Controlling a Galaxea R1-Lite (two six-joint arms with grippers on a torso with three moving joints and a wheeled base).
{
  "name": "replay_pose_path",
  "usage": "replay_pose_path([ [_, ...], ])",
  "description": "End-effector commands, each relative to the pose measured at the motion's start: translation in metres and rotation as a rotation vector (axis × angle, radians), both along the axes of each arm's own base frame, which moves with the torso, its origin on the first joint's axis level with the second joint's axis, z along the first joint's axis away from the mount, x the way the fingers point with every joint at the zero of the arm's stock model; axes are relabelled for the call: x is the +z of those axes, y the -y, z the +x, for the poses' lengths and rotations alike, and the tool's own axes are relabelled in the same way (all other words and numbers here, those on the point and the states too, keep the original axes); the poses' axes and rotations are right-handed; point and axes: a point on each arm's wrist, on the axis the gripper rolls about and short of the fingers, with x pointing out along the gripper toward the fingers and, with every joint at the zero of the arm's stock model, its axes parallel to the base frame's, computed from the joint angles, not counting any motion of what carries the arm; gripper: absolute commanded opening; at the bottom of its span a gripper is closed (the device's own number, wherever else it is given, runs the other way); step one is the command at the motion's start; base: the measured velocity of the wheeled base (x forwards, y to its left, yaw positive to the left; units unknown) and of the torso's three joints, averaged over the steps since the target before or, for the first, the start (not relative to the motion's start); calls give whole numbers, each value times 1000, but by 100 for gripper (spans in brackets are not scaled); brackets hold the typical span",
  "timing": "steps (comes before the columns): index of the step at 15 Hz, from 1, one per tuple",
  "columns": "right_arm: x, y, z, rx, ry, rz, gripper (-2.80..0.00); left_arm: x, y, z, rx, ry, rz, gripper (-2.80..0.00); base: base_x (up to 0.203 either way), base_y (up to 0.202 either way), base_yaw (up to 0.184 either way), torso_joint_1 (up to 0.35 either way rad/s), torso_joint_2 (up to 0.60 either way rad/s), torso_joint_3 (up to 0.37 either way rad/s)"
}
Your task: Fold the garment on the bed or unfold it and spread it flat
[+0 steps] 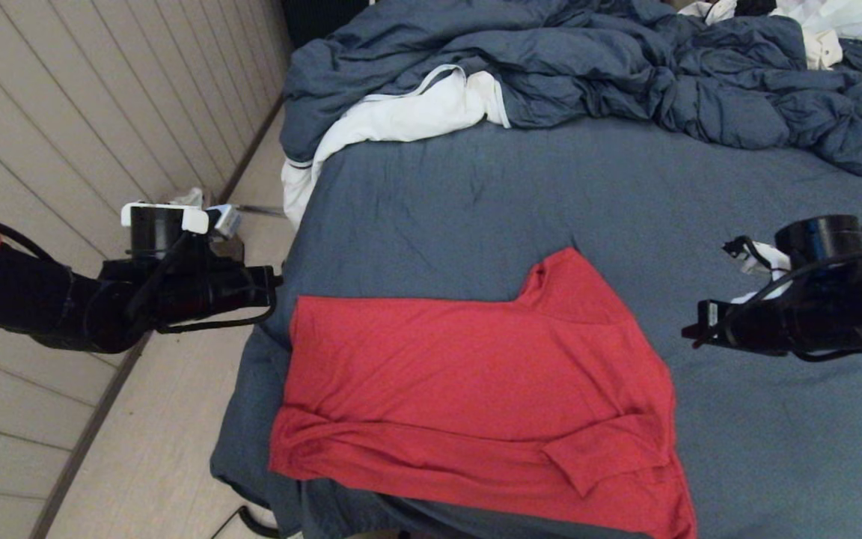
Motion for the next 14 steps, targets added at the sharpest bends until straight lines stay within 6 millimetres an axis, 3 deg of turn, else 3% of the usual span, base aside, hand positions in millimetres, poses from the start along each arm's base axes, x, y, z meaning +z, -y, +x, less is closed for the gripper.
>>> replay_pose_path([
  [1, -18, -3, 17, 14, -47, 10, 0, -21, 3, 16, -1, -41, 6, -280, 0, 0, 0, 0, 0, 0],
  [2, -19, -6, 25, 19, -41, 11, 0, -23, 4, 22, 0, -37, 4, 0, 0, 0, 0, 0, 0, 0],
  [4, -25, -9, 48, 26, -30, 15, 0, -35, 8, 43, 4, -34, 0, 0, 0, 0, 0, 0, 0, 0],
  [9, -25, -9, 60, 17, 2, 26, 0, -39, 11, 66, 16, -9, -9, 0, 0, 0, 0, 0, 0, 0],
  [11, -23, -9, 74, 1, 30, 40, 0, -55, 14, 81, 17, -30, -5, 0, 0, 0, 0, 0, 0, 0],
  [14, -25, -11, 80, 7, 31, 42, 0, -64, 16, 84, 13, -63, 1, 0, 0, 0, 0, 0, 0, 0],
])
